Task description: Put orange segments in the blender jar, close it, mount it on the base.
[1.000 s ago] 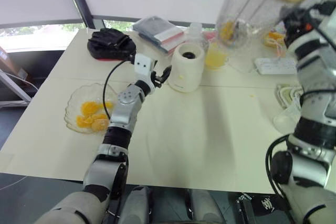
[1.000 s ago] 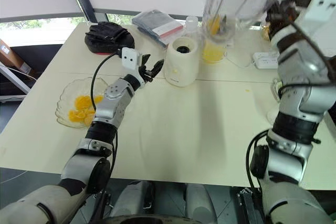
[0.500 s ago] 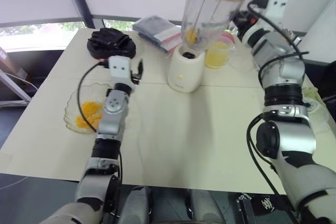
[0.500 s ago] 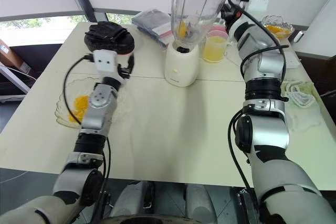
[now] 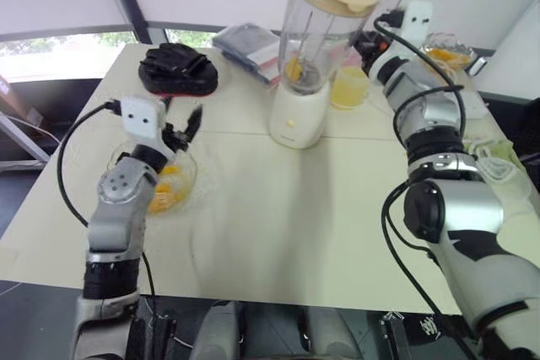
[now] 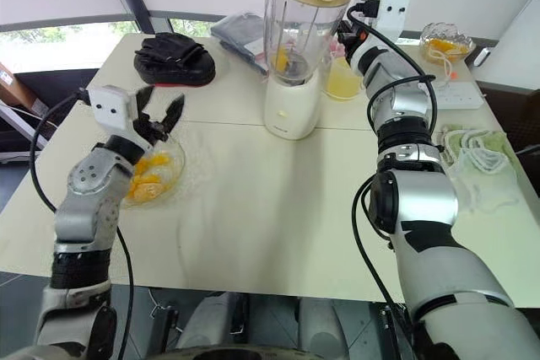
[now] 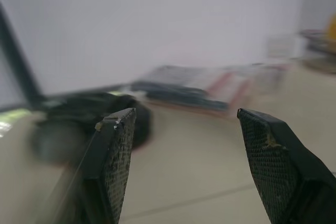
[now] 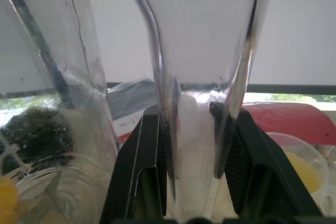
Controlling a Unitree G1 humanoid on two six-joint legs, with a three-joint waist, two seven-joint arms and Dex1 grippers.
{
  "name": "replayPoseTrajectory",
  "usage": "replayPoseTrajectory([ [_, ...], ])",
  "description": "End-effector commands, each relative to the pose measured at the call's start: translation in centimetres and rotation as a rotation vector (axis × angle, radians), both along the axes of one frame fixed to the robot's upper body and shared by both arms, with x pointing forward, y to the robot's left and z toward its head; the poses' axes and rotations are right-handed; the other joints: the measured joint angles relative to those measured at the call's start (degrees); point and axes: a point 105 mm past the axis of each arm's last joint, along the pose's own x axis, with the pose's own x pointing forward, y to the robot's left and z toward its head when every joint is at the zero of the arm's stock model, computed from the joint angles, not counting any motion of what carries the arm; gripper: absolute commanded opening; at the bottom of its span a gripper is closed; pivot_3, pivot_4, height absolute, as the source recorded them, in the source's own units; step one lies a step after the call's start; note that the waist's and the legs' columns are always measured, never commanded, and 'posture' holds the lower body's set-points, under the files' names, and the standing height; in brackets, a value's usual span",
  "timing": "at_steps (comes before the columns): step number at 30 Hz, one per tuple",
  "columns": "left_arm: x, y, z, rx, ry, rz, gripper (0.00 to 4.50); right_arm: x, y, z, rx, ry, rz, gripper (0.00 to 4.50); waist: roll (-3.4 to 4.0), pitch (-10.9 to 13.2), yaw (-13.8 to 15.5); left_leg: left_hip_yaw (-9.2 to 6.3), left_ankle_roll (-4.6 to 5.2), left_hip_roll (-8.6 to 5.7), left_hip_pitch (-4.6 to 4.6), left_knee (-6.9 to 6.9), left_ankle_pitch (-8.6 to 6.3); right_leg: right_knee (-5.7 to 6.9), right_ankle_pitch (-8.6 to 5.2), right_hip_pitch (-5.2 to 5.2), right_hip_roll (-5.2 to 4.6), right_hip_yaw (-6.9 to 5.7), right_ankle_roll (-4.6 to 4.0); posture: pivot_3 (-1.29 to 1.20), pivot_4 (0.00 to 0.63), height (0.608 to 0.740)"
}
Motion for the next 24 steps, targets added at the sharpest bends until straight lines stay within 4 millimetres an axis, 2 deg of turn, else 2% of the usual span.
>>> replayPoseTrajectory([
  [1, -3.2, -3.0, 0.1, -0.026, 0.091, -0.284, 3.2, -0.3, 0.2, 3.4, 0.006, -0.104, 0.002, 0.98, 0.01, 0.0, -0.5, -0.01, -0.01, 0.0, 0.0, -0.03, 0.0, 0.0, 0.0, -0.01, -0.01, 0.0, 0.0, 0.0, 0.15, 0.74],
  [3, -4.5, -3.6, -0.2, 0.002, 0.144, -0.372, 3.2, -0.2, 0.1, 3.6, 0.0, -0.106, -0.001, 0.98, 0.0, 0.0, -1.0, -0.04, -0.04, 0.0, 0.0, -0.04, 0.02, -0.02, -0.01, -0.01, -0.01, -0.02, -0.01, 0.0, 0.15, 0.74],
  [6, -5.3, -3.8, -0.4, 0.038, 0.178, -0.414, 3.2, -0.1, 0.1, 3.7, -0.005, -0.103, -0.003, 0.98, 0.02, 0.0, -1.2, -0.04, -0.11, 0.0, 0.04, -0.04, 0.06, -0.08, -0.01, -0.01, -0.01, -0.02, -0.03, 0.0, 0.15, 0.74],
  [10, -4.8, -3.5, -0.6, 0.049, 0.177, -0.37, 3.2, 0.1, 0.6, 3.0, -0.045, -0.079, 0.004, 0.98, 0.02, 0.0, -1.2, -0.09, -0.31, 0.01, 0.08, -0.04, 0.19, -0.04, 0.01, -0.01, 0.07, -0.02, -0.09, 0.0, 0.15, 0.74],
  [19, -5.6, -4.3, -1.2, 0.071, 0.191, -0.382, 3.2, 0.6, 2.6, 2.1, -0.135, -0.032, 0.04, 0.98, 0.03, 0.0, -1.5, -0.07, -0.34, 0.02, 0.08, -0.05, 0.21, -0.04, 0.02, -0.01, 0.09, -0.01, -0.09, 0.0, 0.15, 0.74],
  [24, -5.7, -4.7, -1.4, 0.068, 0.192, -0.372, 3.2, 0.9, 2.5, 2.0, -0.189, 0.013, 0.001, 0.98, 0.02, 0.0, -2.1, -0.08, -0.38, 0.03, 0.11, -0.04, 0.24, -0.01, 0.05, 0.0, 0.09, -0.01, -0.14, 0.0, 0.15, 0.74],
])
